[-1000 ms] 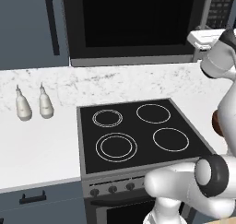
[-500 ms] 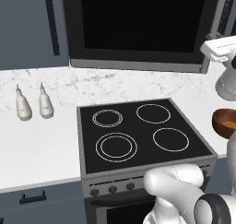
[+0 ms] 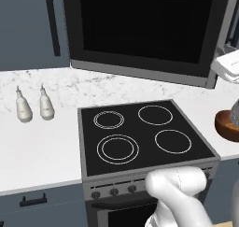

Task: Open the microwave, place the bowl with waffle inside the microwave, then close the microwave door and turn it on.

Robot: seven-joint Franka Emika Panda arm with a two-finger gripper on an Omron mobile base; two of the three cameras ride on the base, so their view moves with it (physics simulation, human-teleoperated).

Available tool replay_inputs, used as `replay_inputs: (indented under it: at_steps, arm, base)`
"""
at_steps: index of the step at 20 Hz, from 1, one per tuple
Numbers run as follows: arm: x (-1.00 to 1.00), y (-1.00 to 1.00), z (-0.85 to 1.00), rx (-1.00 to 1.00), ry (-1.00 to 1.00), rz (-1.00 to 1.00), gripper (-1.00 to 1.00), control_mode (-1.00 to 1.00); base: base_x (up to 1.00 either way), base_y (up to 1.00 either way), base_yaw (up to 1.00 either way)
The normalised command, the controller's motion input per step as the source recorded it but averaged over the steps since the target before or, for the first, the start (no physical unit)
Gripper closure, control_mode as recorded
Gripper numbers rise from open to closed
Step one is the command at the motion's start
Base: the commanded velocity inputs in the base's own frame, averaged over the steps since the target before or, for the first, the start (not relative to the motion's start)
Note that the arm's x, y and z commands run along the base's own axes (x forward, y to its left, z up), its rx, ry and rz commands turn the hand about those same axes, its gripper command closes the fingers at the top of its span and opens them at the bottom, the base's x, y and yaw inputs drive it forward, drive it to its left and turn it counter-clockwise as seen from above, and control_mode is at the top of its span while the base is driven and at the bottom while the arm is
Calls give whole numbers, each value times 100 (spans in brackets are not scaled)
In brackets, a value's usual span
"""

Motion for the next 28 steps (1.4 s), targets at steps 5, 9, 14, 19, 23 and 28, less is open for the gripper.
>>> replay_inputs:
  at_steps: [5,9,14,19,23,28]
  arm:
    - [-47,-85,11,21,5,2,-100,-100]
    - [-1,-96,21,28,25,5,-100,-100]
    - [40,-26,-7,21,43,19,-100,-100]
    - [42,1,-47,1,24,14,-100,-100]
    - [95,14,-67,7,15,19,-100,-100]
    - [93,-2,-30,16,13,31,-100,-100]
  base:
    - [0,0,0]
    - [0,0,0]
    - [0,0,0]
    - [0,0,0]
    - [0,0,0]
    - [0,0,0]
